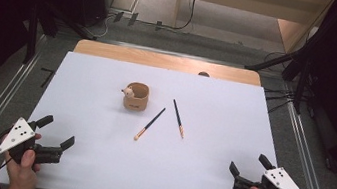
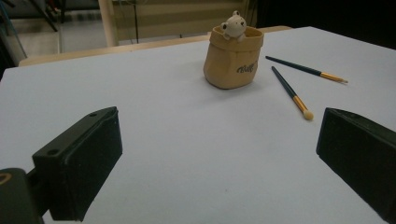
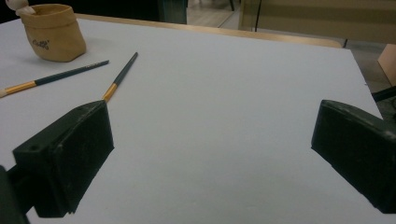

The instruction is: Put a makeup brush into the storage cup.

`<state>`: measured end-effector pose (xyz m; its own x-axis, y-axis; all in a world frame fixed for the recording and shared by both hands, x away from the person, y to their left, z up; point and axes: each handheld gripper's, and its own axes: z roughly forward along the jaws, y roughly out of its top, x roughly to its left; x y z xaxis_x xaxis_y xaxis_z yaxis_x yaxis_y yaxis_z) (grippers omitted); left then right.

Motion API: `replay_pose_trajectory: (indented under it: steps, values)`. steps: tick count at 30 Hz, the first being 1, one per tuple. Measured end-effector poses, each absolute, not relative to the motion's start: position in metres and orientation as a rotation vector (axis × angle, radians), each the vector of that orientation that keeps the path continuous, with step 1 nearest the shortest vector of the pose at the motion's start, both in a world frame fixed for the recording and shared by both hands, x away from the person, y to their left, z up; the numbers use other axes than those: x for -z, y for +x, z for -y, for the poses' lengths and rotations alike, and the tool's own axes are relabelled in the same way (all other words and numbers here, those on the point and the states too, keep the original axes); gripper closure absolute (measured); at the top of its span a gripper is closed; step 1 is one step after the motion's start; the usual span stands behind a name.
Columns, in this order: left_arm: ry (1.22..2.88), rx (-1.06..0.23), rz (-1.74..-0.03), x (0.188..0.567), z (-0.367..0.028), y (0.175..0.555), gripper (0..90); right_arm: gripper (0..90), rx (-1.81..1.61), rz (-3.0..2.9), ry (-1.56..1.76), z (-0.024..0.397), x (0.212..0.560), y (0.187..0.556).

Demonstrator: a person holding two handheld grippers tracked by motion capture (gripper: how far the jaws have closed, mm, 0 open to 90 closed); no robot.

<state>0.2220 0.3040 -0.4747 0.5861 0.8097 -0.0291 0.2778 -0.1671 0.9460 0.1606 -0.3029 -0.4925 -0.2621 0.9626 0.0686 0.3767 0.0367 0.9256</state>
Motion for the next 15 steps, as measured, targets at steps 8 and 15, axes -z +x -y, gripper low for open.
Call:
replay_pose_trajectory:
  steps: [8,15]
  values:
    - [1.748,-0.620,-0.890,0.4751,-0.2996,0.2226,1.0,0.0,-1.215,-1.706,1.361,0.3020,0.4930,0.1601]
    - [1.750,-0.618,-0.886,0.4731,-0.2950,0.2227,1.0,0.0,-1.198,-1.719,1.343,0.2981,0.4937,0.1613]
